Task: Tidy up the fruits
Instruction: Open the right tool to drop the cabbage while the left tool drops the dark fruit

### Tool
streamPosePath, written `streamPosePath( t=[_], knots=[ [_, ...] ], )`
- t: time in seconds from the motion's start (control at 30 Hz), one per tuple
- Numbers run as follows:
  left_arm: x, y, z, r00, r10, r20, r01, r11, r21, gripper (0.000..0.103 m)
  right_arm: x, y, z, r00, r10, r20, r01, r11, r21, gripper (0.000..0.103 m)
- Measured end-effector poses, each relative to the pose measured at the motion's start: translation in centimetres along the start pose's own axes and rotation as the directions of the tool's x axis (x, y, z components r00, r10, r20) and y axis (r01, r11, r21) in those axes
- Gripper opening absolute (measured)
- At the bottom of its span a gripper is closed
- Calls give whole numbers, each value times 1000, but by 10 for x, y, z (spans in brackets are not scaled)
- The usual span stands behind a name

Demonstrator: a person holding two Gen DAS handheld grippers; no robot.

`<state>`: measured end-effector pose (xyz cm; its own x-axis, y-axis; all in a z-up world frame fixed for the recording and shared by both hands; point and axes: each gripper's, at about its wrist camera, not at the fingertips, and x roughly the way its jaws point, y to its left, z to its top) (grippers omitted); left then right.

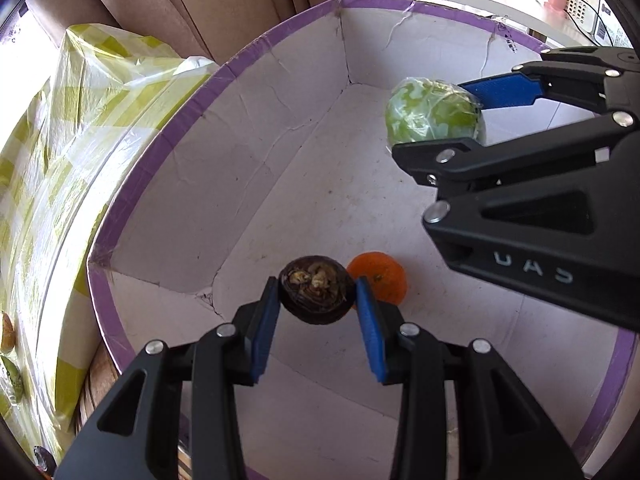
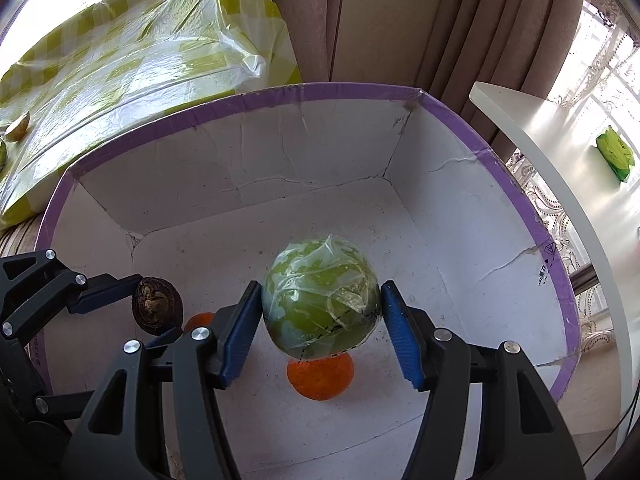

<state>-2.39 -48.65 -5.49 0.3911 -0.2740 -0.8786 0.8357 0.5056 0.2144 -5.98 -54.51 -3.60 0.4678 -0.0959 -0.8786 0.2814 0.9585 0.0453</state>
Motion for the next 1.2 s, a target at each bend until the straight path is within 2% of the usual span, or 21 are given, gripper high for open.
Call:
streamPosePath(
  t=[0.3, 0.5, 0.6, 0.63, 0.77, 0.83, 1.03, 1.1, 1.2],
  knots=[
    [3, -5, -2, 1000, 9, -20, -9, 1000, 7, 40, 7, 7, -2, 999, -14, -46, 12, 999, -42, 60],
    [3, -2, -3, 1000, 4, -20, -4, 1000, 4, 41, 8, 7, -3, 999, -10, -40, 8, 999, -41, 59],
    [4, 1, -1, 1000, 2, -18, -2, 1000, 5, 42, 8, 6, -3, 999, -7, -41, 5, 999, -39, 60],
    [5, 2, 0, 1000, 2, -17, -2, 1000, 6, 42, 7, 6, -3, 999, -4, -39, 2, 999, -37, 64],
    [3, 6, 0, 1000, -2, -3, 2, 1000, 4, 51, 2, 4, 1, 1000, 8, -13, -9, 1000, -21, 78],
    [0, 6, 1, 1000, -5, 9, 5, 1000, 3, 55, 0, 3, 2, 1000, 14, -4, -14, 1000, -12, 81],
    [-9, 8, 1, 998, 0, 58, 0, 1000, -1, 67, -9, -6, 2, 998, 44, 44, -46, 998, 51, 88],
    [-15, 8, 1, 996, 10, 88, -9, 1000, -10, 78, -10, -9, 2, 997, 52, 58, -56, 996, 74, 88],
    [-21, 14, 1, 993, 19, 120, -15, 999, -35, 79, -13, -16, 1, 994, 72, 77, -80, 991, 109, 88]
  ],
)
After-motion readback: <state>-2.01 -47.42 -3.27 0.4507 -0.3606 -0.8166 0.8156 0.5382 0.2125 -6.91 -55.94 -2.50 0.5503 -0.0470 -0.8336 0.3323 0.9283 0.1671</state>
